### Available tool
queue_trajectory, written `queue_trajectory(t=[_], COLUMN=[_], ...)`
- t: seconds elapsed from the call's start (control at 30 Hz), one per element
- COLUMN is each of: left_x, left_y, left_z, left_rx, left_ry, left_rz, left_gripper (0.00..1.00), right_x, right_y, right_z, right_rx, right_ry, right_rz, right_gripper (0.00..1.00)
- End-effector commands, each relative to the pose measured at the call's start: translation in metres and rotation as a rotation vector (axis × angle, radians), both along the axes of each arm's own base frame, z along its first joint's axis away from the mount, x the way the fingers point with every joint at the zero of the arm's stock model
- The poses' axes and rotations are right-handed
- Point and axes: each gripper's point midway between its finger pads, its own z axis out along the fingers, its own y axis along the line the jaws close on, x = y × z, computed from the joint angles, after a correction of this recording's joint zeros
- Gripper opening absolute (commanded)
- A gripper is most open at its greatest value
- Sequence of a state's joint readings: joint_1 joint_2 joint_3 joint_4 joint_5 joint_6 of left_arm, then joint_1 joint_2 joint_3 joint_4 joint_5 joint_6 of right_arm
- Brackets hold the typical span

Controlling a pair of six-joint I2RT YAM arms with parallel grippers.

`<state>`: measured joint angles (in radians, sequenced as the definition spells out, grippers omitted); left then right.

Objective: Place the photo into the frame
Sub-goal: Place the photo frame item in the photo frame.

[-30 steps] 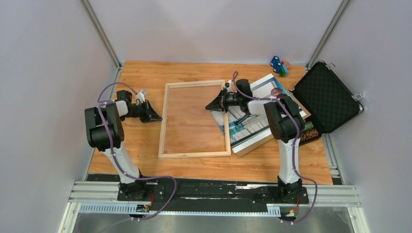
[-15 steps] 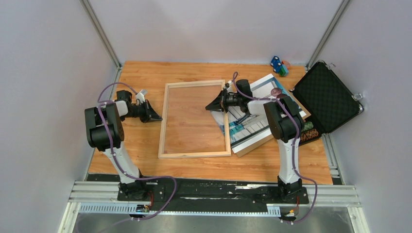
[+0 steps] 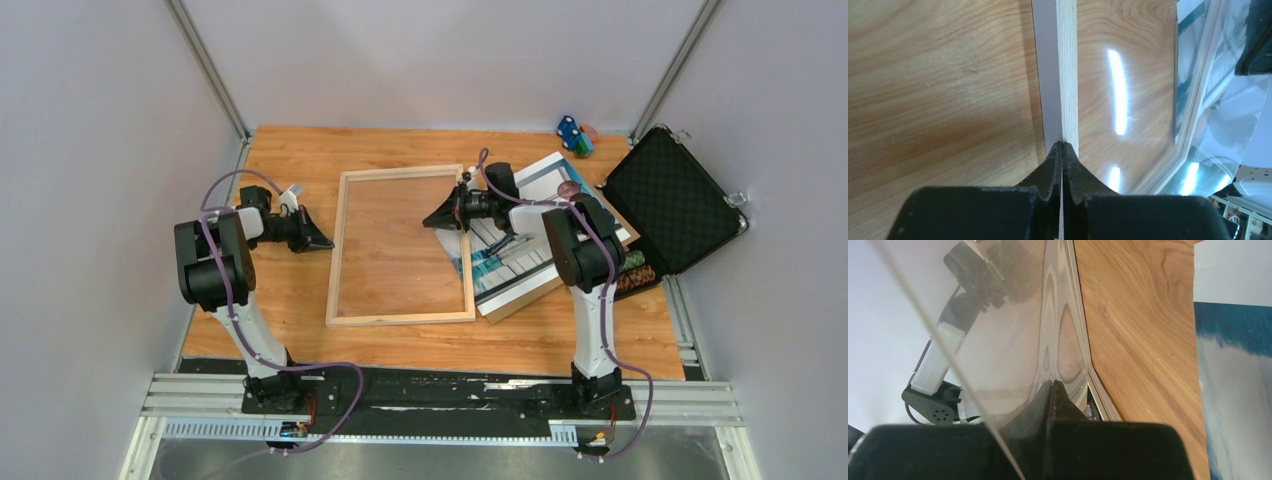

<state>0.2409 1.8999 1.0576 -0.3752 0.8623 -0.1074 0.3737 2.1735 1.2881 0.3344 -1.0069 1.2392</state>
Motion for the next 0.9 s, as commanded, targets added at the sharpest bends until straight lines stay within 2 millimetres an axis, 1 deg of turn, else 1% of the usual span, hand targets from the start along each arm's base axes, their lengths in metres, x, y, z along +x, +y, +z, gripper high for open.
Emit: queue_trajectory(t=[0.0,0.23,0.47,0.87], left_x=[-0.001,-0.001,-0.001,-0.001], left_y=[0.006,0.006,0.007,0.007], left_z=[-0.025,-0.025,-0.026,-0.026], left_rx=[0.091,0.092,0.096,0.099], left_ry=[0.018,0.018,0.02,0.021], left_rz=[-0.014,-0.014,-0.012,-0.01], left_gripper=[0.0,0.0,0.0,0.0], right_x=[-0.01,-0.007,-0.009,-0.009], right_y=[0.016,0.016,0.012,0.011], right_z=[0.01,0.004,-0.001,-0.009], right_rx=[0.024,-0.004,-0.056,-0.111], right_ry=[0.012,0.002,-0.017,-0.037], right_rz=[0.072,0.08,0.075,0.084], right_gripper=[0.0,0.0,0.0,0.0])
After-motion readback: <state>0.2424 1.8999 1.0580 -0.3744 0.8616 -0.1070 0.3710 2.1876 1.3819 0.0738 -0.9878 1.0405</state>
